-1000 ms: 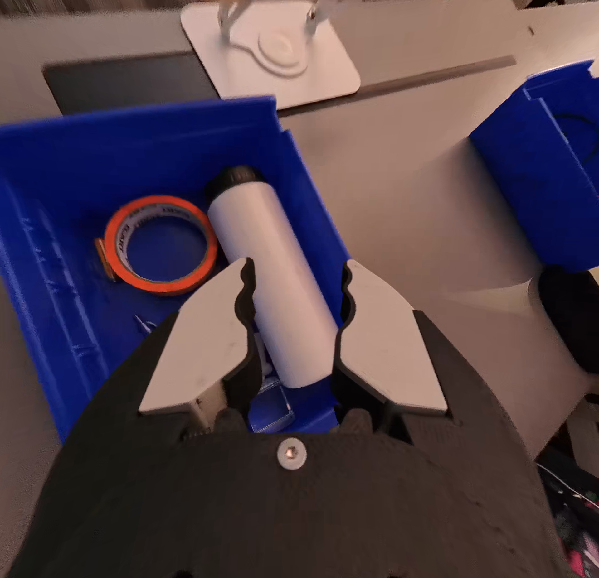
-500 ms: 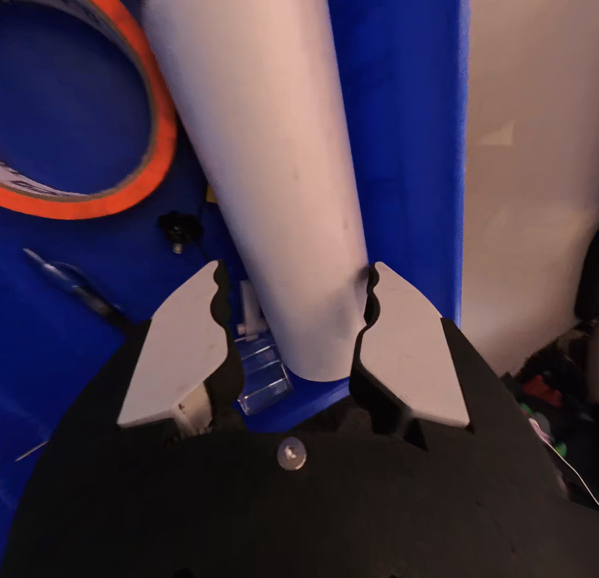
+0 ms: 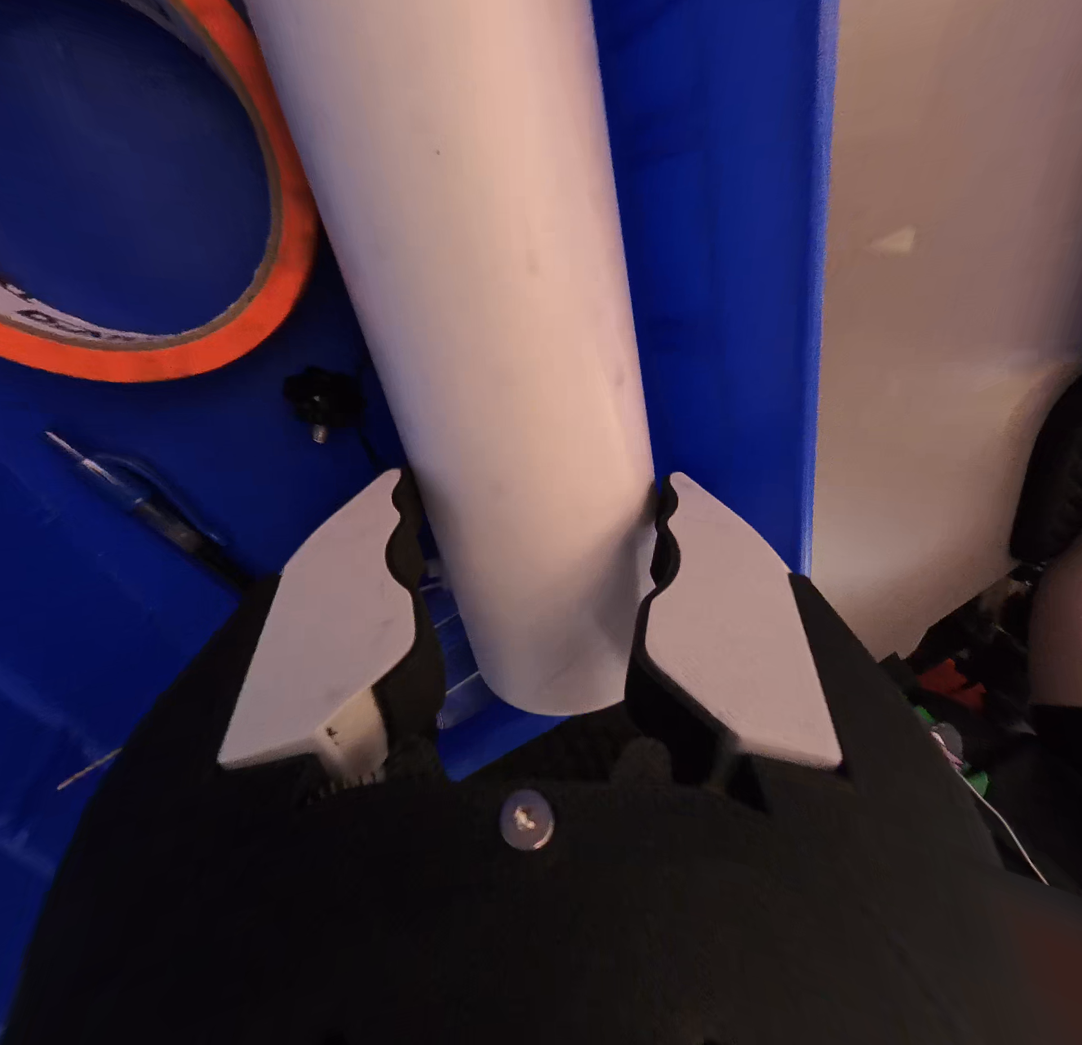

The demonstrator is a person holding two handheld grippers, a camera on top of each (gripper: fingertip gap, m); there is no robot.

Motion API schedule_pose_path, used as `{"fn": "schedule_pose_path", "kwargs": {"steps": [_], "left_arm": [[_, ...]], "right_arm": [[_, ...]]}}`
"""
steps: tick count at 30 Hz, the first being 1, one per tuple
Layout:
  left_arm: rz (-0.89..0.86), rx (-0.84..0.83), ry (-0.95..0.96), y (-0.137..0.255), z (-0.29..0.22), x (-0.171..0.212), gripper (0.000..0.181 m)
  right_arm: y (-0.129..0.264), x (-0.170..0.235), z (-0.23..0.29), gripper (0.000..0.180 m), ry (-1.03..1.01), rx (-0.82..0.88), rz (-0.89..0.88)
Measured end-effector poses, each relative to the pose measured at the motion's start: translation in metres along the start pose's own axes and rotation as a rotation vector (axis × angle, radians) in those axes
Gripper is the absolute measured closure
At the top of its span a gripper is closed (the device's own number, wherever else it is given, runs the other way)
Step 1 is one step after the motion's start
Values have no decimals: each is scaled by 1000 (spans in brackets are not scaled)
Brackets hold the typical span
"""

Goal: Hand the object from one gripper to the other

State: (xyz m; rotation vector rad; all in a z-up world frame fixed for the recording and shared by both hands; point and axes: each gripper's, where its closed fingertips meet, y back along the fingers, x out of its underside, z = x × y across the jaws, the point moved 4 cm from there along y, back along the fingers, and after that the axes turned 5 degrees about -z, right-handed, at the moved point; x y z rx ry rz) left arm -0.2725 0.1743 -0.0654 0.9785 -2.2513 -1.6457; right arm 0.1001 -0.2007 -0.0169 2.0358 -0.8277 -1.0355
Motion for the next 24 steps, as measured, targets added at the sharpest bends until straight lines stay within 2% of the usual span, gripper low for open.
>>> {"fn": "schedule_pose_path", "kwargs": {"steps": [4,9,24], "left_arm": [[72,69,31,-1,-2,13,104],[167,65,30,-13,-2,22,103],[146,125,36,-20,-1,15,100]], "right_arm": [[-1,0,0,136,6,0,4],[-3,-1,2,138,13,-9,9],[-6,-1,3,141,19,-23,18]]}}
